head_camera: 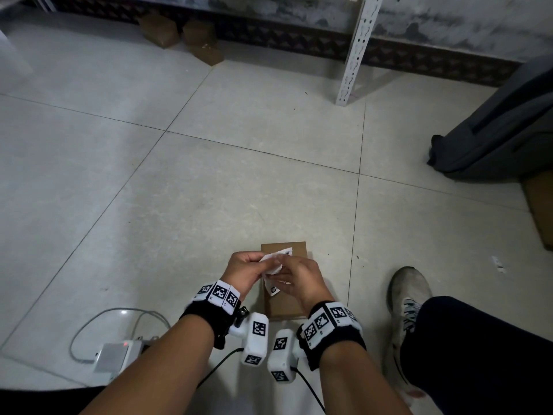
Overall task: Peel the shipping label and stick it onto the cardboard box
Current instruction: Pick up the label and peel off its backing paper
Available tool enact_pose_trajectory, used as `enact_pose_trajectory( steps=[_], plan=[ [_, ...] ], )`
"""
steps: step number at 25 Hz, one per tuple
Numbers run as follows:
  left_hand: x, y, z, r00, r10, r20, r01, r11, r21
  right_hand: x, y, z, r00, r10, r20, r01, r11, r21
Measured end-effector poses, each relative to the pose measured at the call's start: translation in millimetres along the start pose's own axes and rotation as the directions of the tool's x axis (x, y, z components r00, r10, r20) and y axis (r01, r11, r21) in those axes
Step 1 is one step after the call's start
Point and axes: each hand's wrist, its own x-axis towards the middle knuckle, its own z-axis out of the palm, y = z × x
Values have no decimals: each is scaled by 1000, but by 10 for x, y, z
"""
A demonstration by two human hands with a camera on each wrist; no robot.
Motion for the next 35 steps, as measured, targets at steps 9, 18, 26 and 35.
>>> enact_pose_trajectory(
  steps=[9, 18, 26, 35],
  plan=[
    [-67, 85, -46, 957, -145, 253, 184, 973, -139, 37, 50, -97, 993, -95, -67, 90, 993, -77],
    [18, 89, -109, 982, -147, 120, 145, 989, 21, 39, 40, -44, 997, -67, 45, 72, 993, -97],
    [95, 71, -17, 988, -148, 52, 141, 984, 112, 41, -12, -76, 993, 104, 54, -115, 957, 265],
    [22, 110, 29, 986, -164, 35, 160, 983, 94, 42, 18, -61, 993, 105, 55, -116, 952, 282]
  ],
)
